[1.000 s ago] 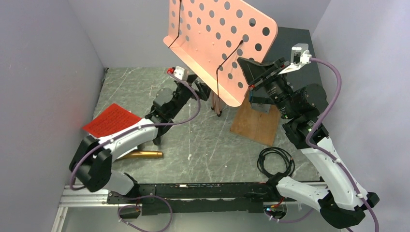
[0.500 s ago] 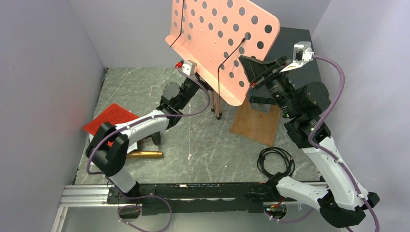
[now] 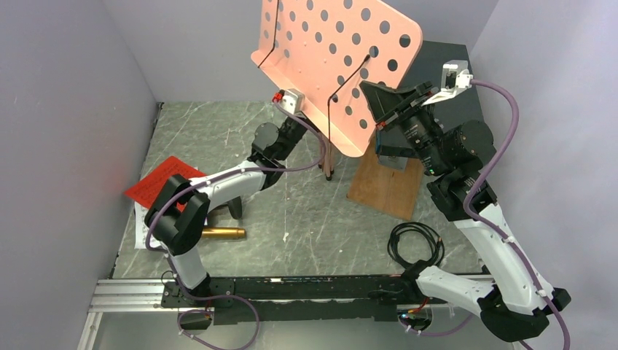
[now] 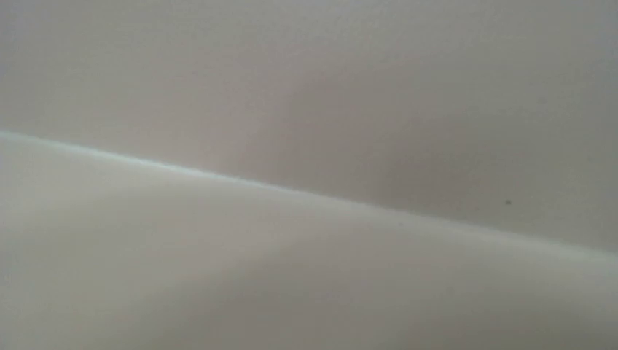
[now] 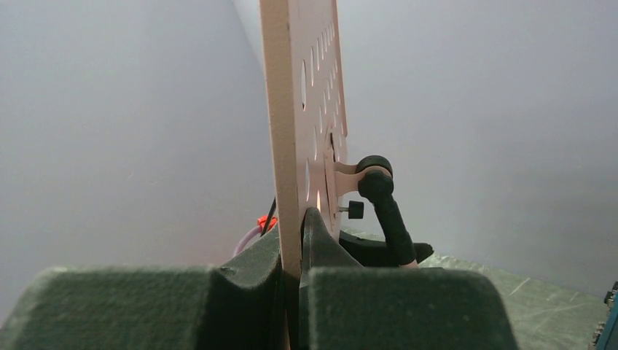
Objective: Set up the instrument practice props
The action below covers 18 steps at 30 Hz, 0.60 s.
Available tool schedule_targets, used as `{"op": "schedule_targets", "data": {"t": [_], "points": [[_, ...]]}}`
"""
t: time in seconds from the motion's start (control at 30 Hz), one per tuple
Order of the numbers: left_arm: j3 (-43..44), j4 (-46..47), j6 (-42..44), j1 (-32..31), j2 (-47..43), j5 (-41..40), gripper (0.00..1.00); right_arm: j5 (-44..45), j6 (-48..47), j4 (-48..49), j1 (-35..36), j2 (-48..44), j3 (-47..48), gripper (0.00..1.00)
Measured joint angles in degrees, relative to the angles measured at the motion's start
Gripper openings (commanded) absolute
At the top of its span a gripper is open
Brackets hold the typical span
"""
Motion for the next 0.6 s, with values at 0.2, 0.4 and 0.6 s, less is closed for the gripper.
{"op": "schedule_targets", "data": {"t": [0.2, 0.4, 0.6], "points": [[2.84, -3.13, 2.99, -1.16, 0.7, 3.48, 0.0, 1.11, -0.15, -0.17, -0.39, -0.11, -0.04, 0.07], [2.95, -10.84, 6.14, -0.98, -2.73, 3.41, 0.0, 0.98, 0.96, -2.49, 0.15, -2.32, -0.5, 0.78], [0.11, -19.93, 7.78, -0.31, -9.44, 0.52, 0.0, -1.01, -0.2, -8.52, 0.37, -5.97, 0.09, 1.0]]}}
